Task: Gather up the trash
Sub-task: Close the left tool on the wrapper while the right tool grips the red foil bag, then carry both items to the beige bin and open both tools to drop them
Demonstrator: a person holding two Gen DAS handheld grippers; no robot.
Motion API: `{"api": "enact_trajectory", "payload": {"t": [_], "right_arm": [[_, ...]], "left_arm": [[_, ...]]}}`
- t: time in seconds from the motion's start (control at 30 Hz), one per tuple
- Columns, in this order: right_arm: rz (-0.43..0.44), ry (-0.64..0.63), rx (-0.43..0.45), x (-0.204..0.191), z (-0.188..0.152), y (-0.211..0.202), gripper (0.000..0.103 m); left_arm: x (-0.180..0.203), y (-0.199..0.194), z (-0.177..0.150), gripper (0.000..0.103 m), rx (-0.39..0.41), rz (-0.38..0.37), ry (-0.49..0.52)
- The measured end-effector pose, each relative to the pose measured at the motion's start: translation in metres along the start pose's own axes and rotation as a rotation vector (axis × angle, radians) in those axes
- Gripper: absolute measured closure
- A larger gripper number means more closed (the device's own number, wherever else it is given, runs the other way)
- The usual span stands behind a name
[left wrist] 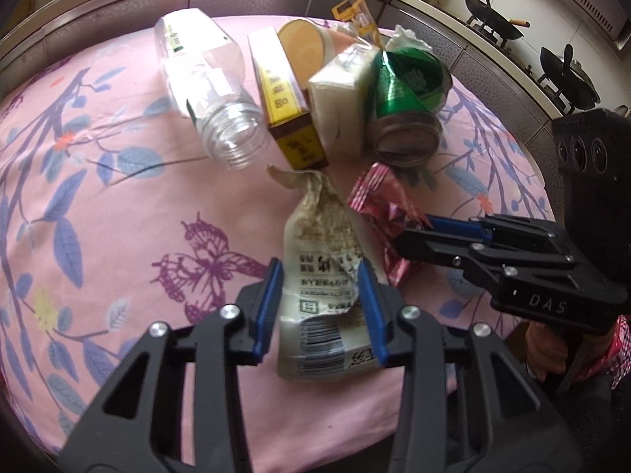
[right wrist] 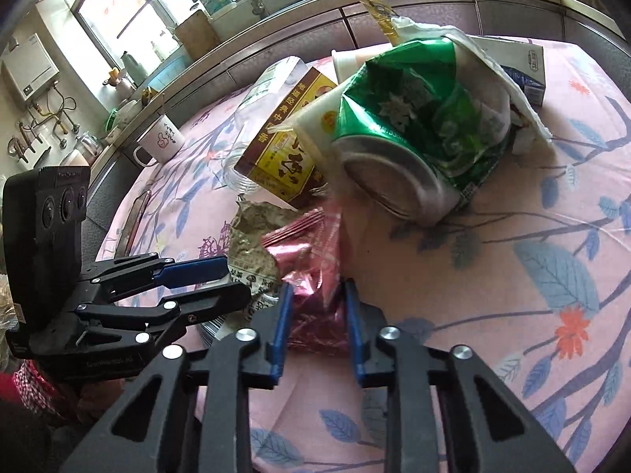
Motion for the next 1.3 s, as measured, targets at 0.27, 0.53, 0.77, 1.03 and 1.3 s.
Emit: {"api": "enact_trajectory", "payload": {"t": [0.27,0.53,0.77,1.03,1.3], "right_arm": [[-0.024,0.007,0.077,0.018,-0.006,-0.04,0.094],[-0.014,0.075,0.109,0.035,-0.015,-0.046,0.094],[0.016,0.112,0.12,0.045,-0.019,-0.053,0.094],[0.025,0.128,0.184,0.055,-0.021,-0.079,0.094],[-0.04,0.207,0.361,0.11,-0.017,-0.143,0.094]], "left_arm": [[0.011,-0.015,0.01,0.103,0.023,0.0,0.018],[0.01,0.008,0.008,0.05,-0.088,0.016,-0.038],[0.038,0.013,0.022,0.045,-0.082,-0.037,0.02],[0.07,0.019,0.025,0.095,-0.087,-0.074,0.097],[0.146,-0.005,0.068,0.098,-0.002,-0.151,0.226]]}}
Point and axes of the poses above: each gripper's, at about its wrist camera, not at the fingertips, and y roughly the way its jaws point, x to its right, z to its top, the point moved 9 cm from there along y, roughly the way its jaws point, and after that the axes turned 8 degrees about z, right-handed, at the moved point
